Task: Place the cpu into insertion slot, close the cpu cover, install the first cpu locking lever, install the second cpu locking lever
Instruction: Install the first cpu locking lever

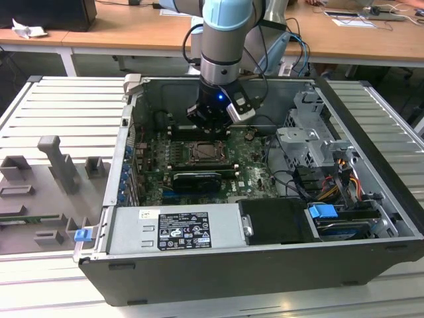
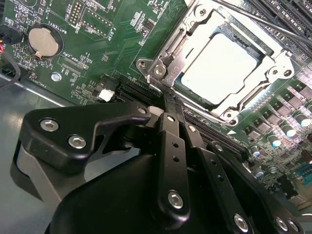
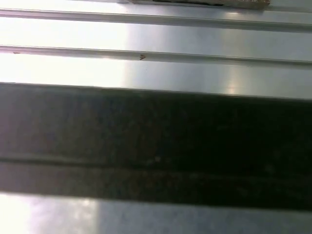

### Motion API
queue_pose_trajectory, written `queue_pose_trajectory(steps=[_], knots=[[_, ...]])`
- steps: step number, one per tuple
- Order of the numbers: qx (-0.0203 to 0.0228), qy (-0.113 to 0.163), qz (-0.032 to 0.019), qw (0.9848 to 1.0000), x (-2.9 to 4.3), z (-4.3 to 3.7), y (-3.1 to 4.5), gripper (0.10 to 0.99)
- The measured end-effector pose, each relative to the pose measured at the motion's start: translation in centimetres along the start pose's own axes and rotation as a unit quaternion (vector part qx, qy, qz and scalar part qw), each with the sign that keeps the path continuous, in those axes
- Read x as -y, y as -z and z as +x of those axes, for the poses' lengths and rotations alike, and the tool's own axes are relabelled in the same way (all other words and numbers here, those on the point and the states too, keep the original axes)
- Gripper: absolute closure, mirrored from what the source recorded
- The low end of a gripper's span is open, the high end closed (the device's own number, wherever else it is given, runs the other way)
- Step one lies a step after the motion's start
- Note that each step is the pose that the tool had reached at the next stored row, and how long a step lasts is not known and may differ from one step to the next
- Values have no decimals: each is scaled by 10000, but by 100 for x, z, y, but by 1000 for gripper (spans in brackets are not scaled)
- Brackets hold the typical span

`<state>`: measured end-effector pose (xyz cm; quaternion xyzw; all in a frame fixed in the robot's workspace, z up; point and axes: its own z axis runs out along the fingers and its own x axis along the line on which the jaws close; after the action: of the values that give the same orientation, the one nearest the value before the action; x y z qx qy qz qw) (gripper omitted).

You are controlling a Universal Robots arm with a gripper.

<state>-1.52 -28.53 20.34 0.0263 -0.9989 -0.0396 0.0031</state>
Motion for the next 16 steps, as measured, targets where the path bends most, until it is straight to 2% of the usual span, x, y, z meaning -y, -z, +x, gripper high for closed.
queue_pose_trajectory(steps=[8,11,14,16], knots=[[-1,0,11,10000,2,-11,-10,980],[2,-1,-12,10000,1,-16,-7,980],[1,0,-12,10000,-9,-16,126,980],[1,1,-11,10000,-1,-16,142,980]])
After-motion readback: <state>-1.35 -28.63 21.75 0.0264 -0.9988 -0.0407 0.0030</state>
